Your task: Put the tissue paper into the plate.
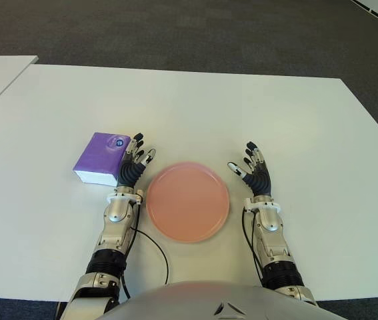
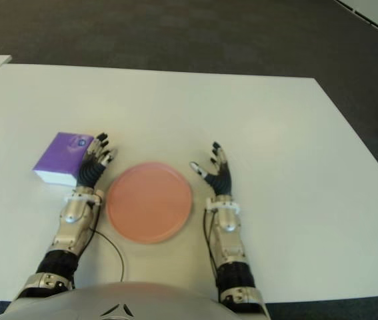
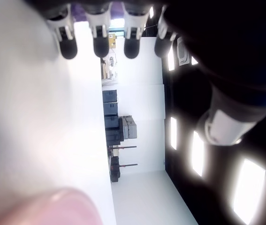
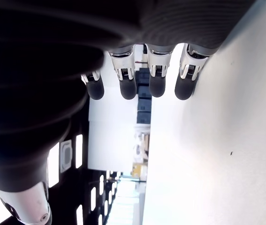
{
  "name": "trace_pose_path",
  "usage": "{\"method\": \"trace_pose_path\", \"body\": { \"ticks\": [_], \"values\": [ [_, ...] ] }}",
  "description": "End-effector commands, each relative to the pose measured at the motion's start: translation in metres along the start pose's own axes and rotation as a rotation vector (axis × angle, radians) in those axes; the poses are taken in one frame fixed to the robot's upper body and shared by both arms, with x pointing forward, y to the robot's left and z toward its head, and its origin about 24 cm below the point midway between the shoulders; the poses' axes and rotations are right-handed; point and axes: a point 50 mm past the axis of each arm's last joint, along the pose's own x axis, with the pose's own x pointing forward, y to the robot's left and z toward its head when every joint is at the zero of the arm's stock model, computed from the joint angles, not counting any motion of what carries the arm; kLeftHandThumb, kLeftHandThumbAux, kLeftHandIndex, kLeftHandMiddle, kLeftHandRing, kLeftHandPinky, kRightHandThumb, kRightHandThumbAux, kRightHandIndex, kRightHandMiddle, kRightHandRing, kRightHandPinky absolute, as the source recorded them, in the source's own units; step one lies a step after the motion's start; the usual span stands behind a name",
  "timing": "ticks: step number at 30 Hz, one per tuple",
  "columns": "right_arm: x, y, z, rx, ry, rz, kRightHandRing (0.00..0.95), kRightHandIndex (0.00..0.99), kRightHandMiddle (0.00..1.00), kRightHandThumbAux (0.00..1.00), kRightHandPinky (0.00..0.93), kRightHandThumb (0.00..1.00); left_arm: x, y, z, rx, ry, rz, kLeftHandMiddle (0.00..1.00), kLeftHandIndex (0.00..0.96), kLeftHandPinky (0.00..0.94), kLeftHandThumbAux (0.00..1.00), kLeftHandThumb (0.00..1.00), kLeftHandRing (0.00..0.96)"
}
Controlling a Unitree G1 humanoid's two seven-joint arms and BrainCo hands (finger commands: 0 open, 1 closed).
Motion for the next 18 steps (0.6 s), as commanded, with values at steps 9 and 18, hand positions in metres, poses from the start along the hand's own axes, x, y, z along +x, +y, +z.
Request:
{"method": "trace_pose_path", "body": {
  "ticks": [9, 18],
  "values": [
    [-0.0136, 0.0015, -0.0206, 0.001, 0.117, 0.008, 0.039, 0.000, 0.034, 0.740, 0.082, 0.167, -0.0084, 0.0022, -0.0133, 0.017, 0.067, 0.006, 0.000, 0.000, 0.000, 0.560, 0.000, 0.000],
    [-0.0132, 0.0018, -0.0211, 0.006, 0.122, 0.004, 0.040, 0.000, 0.036, 0.739, 0.083, 0.171, -0.0081, 0.0025, -0.0131, 0.023, 0.063, 0.002, 0.000, 0.000, 0.000, 0.562, 0.000, 0.000]
  ]
}}
